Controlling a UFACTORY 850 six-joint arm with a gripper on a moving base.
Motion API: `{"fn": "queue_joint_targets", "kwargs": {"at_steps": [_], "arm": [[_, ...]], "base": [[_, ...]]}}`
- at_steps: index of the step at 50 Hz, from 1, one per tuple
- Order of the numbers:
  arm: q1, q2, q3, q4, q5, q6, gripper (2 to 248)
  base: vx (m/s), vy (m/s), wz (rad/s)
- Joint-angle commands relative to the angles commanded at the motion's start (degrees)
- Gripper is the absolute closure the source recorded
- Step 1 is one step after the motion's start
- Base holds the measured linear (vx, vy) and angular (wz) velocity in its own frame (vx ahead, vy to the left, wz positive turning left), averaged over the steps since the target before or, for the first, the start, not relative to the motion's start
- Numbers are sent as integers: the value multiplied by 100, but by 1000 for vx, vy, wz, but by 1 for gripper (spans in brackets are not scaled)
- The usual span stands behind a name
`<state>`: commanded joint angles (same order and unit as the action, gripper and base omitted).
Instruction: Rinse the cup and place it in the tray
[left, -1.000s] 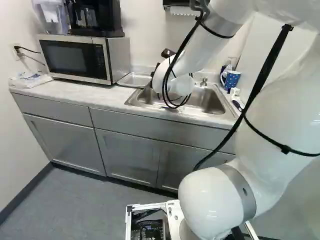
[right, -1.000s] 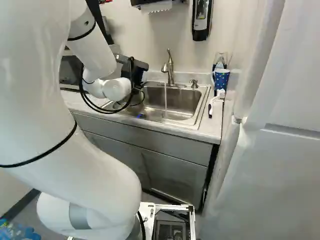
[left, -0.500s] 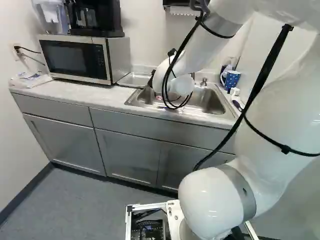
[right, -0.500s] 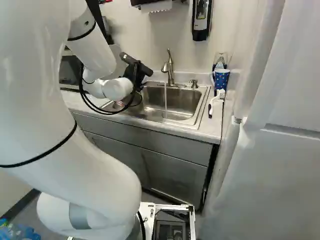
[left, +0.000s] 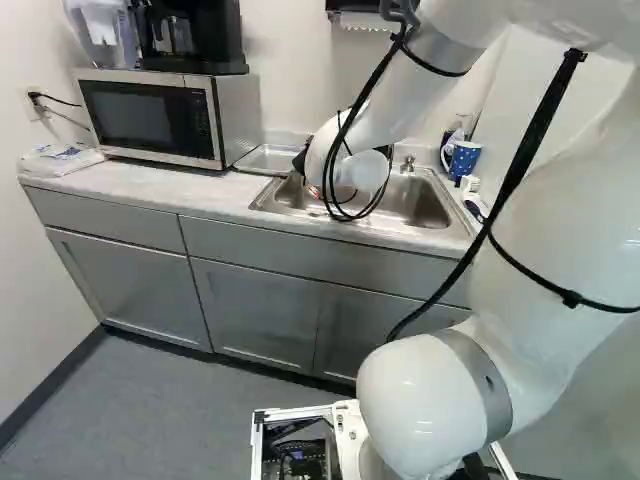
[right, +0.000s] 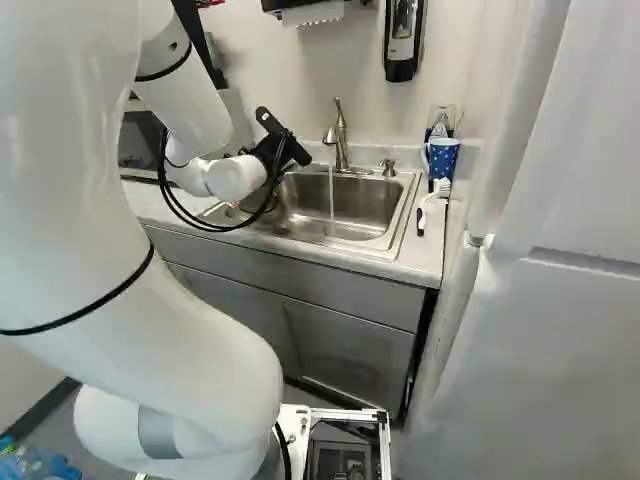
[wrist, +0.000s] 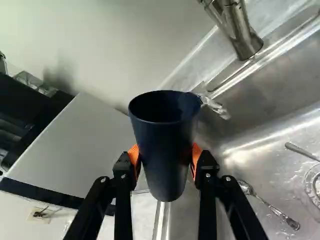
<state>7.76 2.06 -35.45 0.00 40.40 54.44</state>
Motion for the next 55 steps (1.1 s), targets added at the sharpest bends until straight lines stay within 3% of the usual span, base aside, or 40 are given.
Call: {"fn": "queue_joint_targets", "kwargs": {"at_steps": [55], "arm": [[0, 0, 0, 0, 0, 3295, 130]], "base": [[0, 0, 0]]}}
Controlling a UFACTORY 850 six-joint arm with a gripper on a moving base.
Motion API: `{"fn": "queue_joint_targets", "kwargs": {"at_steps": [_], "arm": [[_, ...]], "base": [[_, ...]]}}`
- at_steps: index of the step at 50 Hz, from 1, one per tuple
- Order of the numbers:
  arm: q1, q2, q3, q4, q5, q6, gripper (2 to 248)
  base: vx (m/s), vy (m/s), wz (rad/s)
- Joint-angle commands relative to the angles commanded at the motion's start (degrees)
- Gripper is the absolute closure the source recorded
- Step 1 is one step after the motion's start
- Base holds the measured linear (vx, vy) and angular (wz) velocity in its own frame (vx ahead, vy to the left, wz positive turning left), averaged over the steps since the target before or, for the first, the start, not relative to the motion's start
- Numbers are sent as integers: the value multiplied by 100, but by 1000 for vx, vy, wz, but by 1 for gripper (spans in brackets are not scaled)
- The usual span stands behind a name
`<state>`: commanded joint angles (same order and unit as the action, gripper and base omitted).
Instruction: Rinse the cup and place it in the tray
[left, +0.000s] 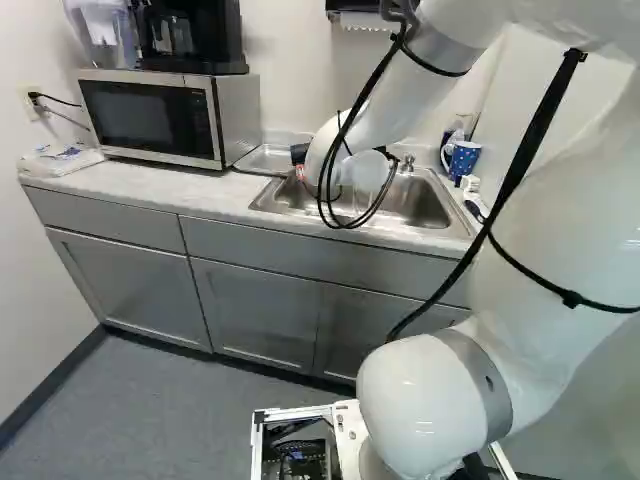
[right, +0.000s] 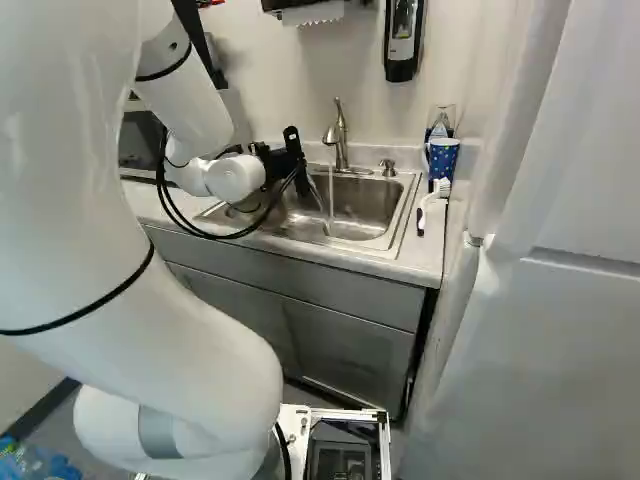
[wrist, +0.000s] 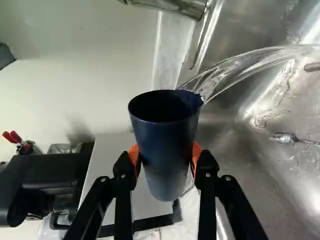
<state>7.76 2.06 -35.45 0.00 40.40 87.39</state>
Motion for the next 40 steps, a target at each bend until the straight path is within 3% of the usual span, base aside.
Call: {"fn": "queue_joint_targets", "kwargs": {"at_steps": [34, 40], "arm": [[0, 0, 0, 0, 0, 2046, 130], [0, 0, 0, 0, 0, 2046, 130]], "base": [[0, 0, 0], [0, 0, 0]]}}
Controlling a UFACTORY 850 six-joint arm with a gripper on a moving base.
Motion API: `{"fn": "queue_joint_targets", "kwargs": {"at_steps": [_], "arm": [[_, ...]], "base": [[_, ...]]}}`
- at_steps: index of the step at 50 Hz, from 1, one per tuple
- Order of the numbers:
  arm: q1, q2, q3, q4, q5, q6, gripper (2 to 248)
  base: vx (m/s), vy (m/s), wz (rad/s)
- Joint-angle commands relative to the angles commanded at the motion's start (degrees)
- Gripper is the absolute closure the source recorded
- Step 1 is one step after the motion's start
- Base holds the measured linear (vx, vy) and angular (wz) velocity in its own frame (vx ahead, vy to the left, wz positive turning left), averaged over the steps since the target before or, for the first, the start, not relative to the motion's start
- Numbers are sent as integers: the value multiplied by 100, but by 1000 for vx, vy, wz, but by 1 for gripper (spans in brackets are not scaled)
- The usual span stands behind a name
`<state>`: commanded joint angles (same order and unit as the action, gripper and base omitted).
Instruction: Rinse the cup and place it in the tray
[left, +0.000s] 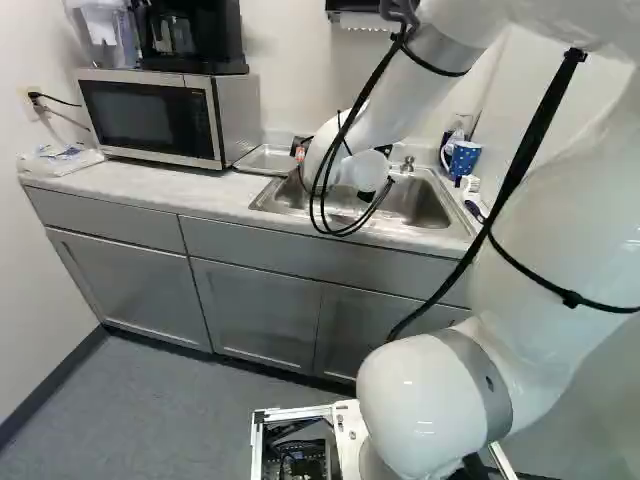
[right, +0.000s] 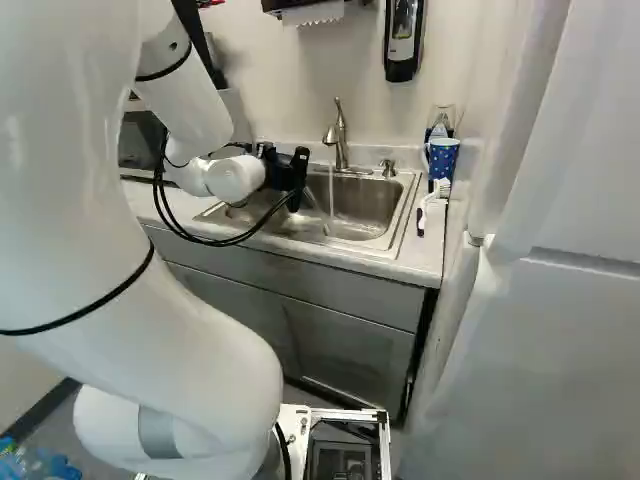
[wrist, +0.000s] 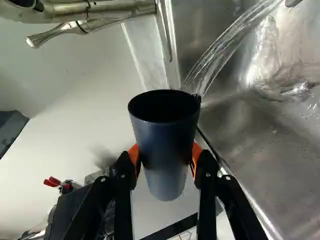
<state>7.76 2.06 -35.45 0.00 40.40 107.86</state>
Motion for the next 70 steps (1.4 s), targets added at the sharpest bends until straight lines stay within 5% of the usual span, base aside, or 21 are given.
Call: {"fn": "queue_joint_targets", "kwargs": {"at_steps": [70], "arm": [[0, 0, 0, 0, 0, 0, 130]], "base": [[0, 0, 0]]}}
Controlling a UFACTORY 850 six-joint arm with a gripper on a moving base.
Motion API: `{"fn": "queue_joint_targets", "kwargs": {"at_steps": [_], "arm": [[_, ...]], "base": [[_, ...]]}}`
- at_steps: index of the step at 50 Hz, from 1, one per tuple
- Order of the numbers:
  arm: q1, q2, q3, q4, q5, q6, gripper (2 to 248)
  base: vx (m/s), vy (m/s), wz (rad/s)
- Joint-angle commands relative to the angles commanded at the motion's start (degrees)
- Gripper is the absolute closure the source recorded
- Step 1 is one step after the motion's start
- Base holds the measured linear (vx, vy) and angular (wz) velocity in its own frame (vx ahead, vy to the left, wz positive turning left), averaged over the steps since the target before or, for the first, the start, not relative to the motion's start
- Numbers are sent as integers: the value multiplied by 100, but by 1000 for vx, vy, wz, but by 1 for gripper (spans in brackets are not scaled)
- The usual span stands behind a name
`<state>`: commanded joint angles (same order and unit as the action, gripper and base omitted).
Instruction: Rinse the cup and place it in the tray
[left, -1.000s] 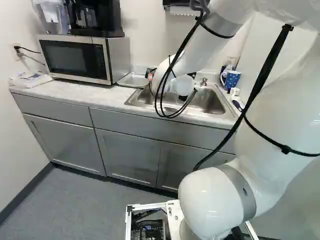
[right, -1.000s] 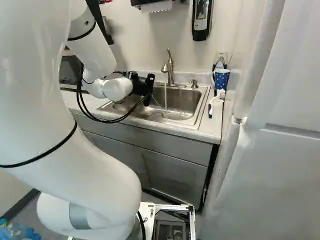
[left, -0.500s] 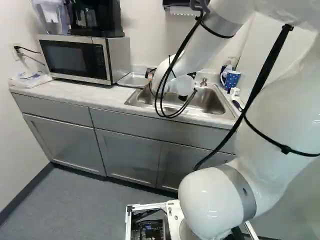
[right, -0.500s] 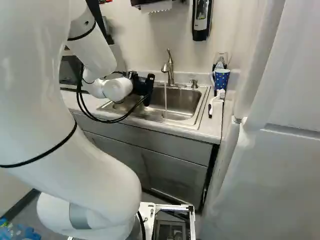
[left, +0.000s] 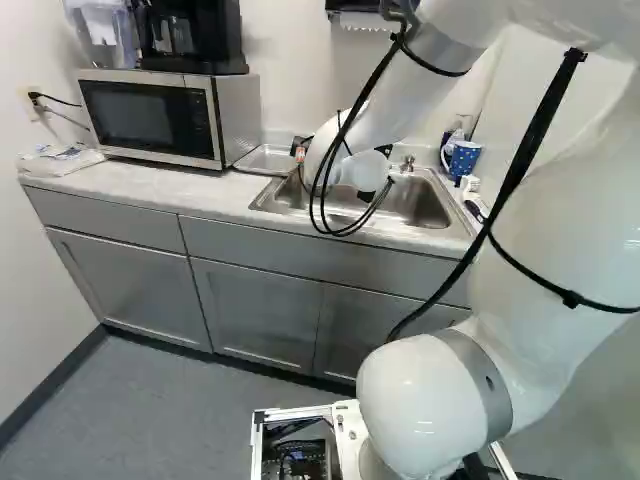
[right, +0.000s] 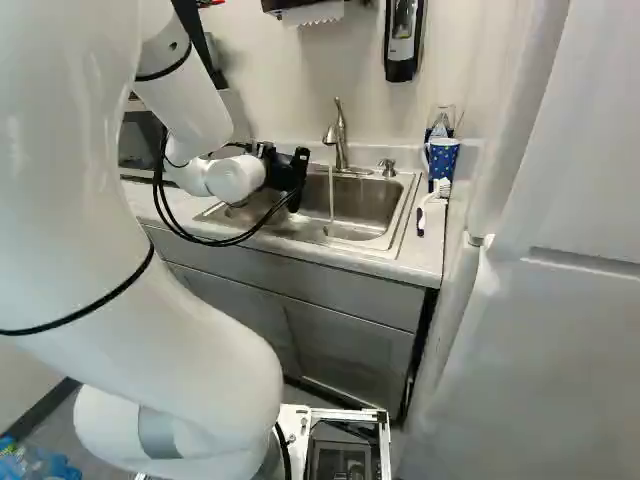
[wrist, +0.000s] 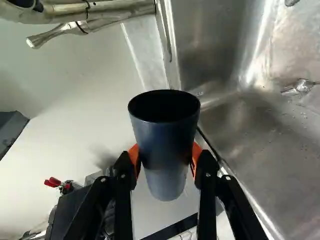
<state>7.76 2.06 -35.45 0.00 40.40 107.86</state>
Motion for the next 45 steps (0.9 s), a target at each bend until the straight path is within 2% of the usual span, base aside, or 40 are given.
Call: {"fn": "queue_joint_targets", "kwargs": {"at_steps": [5, 11, 45], "arm": [[0, 0, 0, 0, 0, -12, 130], [0, 0, 0, 0, 0, -232, 130], [0, 0, 0, 0, 0, -2229, 130]], "base": [[0, 0, 0], [0, 0, 0], [0, 0, 0]]}}
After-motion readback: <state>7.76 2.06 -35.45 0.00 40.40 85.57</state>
